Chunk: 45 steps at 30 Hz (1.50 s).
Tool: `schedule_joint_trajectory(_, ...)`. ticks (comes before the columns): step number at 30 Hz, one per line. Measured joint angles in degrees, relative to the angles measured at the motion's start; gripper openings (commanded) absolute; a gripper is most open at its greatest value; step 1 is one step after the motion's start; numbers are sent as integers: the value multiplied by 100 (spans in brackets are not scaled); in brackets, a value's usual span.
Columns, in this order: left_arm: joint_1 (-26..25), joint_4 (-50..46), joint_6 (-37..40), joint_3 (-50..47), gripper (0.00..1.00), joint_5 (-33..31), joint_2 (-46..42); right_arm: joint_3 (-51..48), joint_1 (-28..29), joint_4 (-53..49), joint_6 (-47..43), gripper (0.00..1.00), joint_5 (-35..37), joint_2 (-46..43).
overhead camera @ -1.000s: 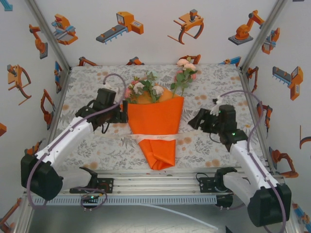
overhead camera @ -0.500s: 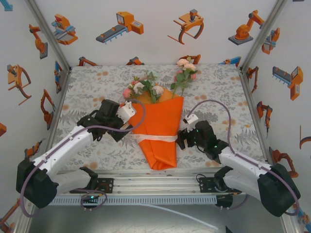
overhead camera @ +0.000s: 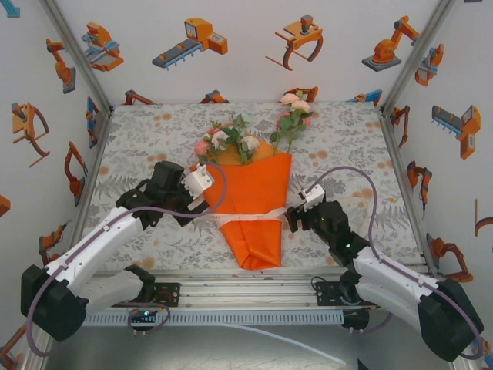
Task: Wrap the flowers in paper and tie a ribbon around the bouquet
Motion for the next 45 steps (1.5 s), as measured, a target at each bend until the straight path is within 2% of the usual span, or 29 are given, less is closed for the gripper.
schedule_joint_trajectory(6,0,2,0,0,99,-2,-50,68,339,59,4,71,717,1320)
schedule_joint_trajectory(12,11,48,0,-2,99,-4,-170,166,485,723,-76,75,1351,1980)
schedule_joint_trajectory(20,37,66,20,-20,99,-4,-162,313,485,2575,-881,79,1086,3279)
schedule_joint_trajectory(23,37,92,66,-61,99,-4,-162,313,468,2769,-1126,71,839,3383)
schedule_joint_trajectory(25,37,96,94,-90,99,-4,-164,313,398,2870,-1222,58,614,3469)
schedule_joint_trajectory(29,37,105,131,-114,99,-15,-170,313,94,2931,-1294,21,-28,3569)
schedule_joint_trajectory(30,37,114,136,-118,99,-31,-175,310,0,2929,-1268,15,-181,3571)
schedule_joint_trajectory(33,37,138,155,-162,99,-74,-214,284,-225,2924,-1152,4,-498,3495)
schedule_joint_trajectory(35,37,144,168,-201,100,-90,-245,190,-284,2916,-1038,0,-619,3274)
schedule_joint_trajectory(37,35,155,162,-208,99,-74,-247,46,-306,2911,-909,0,-726,2924)
schedule_joint_trajectory(40,-37,177,-249,-170,94,-74,-164,-133,-319,2841,-697,0,-876,2319)
schedule_joint_trajectory(43,-173,254,-1495,105,88,-221,210,-146,-321,2623,-546,0,-1029,1912)
schedule_joint_trajectory(45,-177,413,-2583,229,76,-376,466,-146,-321,2424,-481,0,-1134,1700)
